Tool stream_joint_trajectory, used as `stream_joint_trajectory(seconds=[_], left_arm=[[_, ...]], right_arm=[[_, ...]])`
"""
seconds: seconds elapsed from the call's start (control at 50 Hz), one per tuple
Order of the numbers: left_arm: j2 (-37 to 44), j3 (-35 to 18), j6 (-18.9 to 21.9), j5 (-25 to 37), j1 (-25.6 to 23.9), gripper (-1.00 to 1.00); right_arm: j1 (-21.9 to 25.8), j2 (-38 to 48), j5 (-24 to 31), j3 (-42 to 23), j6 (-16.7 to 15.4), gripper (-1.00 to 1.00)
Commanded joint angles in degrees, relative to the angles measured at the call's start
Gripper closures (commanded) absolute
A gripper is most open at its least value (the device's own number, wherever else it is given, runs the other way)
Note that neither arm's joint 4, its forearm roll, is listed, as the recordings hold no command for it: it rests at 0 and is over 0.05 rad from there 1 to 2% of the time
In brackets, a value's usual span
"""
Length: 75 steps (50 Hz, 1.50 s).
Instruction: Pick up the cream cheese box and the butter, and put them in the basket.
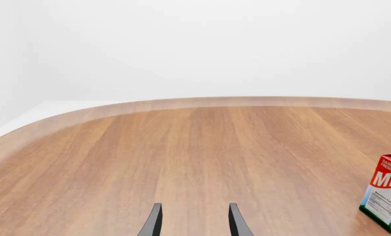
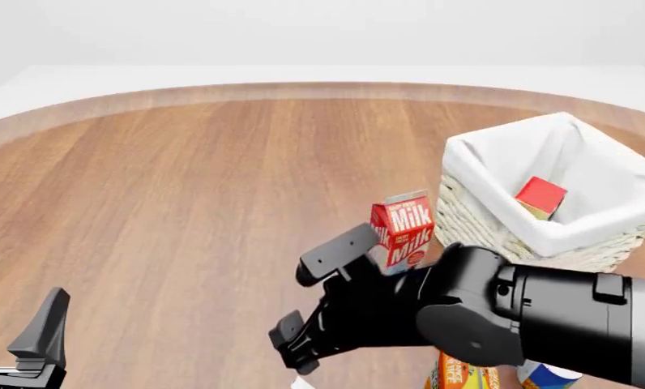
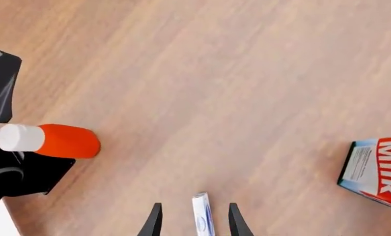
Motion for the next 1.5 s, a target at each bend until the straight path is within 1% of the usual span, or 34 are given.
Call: stream_joint_trajectory(seconds=[0.02,0.2,0.28,0.38,0.54,0.58,0.66,1.0,1.36,1.5], left_arm=[[0.0,0.0,0.0,0.0,0.0,-1.0],[0.0,0.0,0.0,0.0,0.0,-1.0],[0.0,0.0,0.0,0.0,0.0,-1.0],[0.0,0.0,0.0,0.0,0.0,-1.0],[0.0,0.0,0.0,0.0,0.0,-1.0],[0.0,0.0,0.0,0.0,0.0,-1.0],[0.0,0.0,0.0,0.0,0.0,-1.0],[0.0,0.0,0.0,0.0,0.0,-1.0],[0.0,0.0,0.0,0.0,0.0,-1.0],[0.0,0.0,0.0,0.0,0.0,-1.0]], right_arm=[[-0.14,2.05,-0.55,0.46,0.42,-1.0],[0.41,3.09,-2.08,2.42,1.73,-1.0],[0.35,3.48,-2.52,2.55,1.73,-1.0],[1.11,4.48,-4.36,3.89,3.2,-1.0],[1.02,5.17,-5.06,4.33,3.59,-1.0],[1.83,5.63,-5.55,4.52,4.32,-1.0],[1.83,5.94,-6.21,5.34,4.75,-1.0],[2.27,7.36,-7.58,6.01,5.56,-1.0],[1.55,7.81,-8.58,6.78,5.09,-1.0],[1.76,8.57,-9.5,7.11,5.62,-1.0]])
